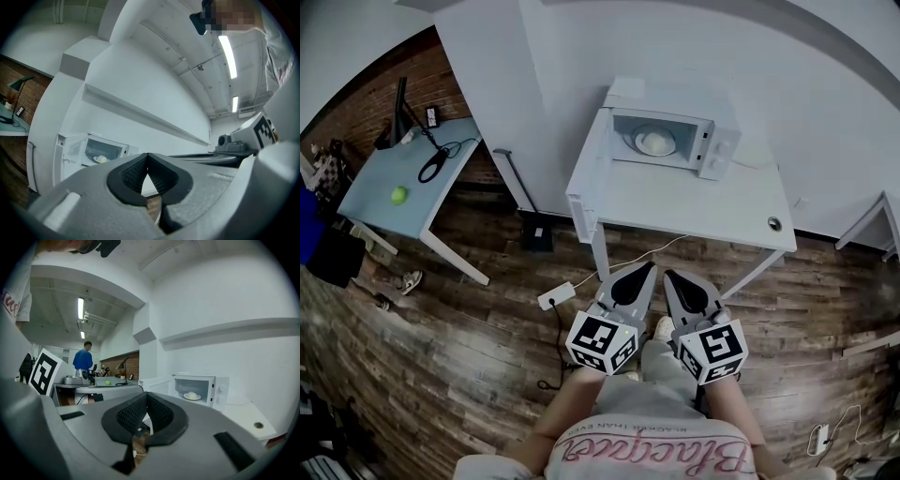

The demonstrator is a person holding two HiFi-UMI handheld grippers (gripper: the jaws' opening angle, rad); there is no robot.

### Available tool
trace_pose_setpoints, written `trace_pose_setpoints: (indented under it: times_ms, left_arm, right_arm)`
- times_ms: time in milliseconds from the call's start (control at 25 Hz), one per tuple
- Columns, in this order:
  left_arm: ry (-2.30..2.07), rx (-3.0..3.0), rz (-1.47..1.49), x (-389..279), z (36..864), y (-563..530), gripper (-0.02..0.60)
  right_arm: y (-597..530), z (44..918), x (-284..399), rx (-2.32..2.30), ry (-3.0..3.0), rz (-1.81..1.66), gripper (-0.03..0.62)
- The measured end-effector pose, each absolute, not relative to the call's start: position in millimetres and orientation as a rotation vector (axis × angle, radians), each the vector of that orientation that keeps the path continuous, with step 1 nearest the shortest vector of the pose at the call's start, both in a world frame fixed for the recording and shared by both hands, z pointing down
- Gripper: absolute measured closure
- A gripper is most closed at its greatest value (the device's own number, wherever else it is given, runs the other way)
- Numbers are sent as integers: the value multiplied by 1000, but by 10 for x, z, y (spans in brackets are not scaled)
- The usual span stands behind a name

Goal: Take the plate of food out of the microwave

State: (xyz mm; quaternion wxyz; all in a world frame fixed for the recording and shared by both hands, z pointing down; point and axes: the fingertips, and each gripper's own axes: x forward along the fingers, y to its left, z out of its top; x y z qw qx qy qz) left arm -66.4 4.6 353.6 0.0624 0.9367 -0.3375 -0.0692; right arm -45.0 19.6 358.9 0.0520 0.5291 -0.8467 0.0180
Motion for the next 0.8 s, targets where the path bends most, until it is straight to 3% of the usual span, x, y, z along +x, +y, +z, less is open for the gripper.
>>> trace_pose_setpoints:
  times_ms: [800]
  left_arm:
    - [-1051, 2815, -208, -430, 3592, -434, 580]
  right_arm:
    - [-275, 3613, -231, 1601, -2582, 45, 582]
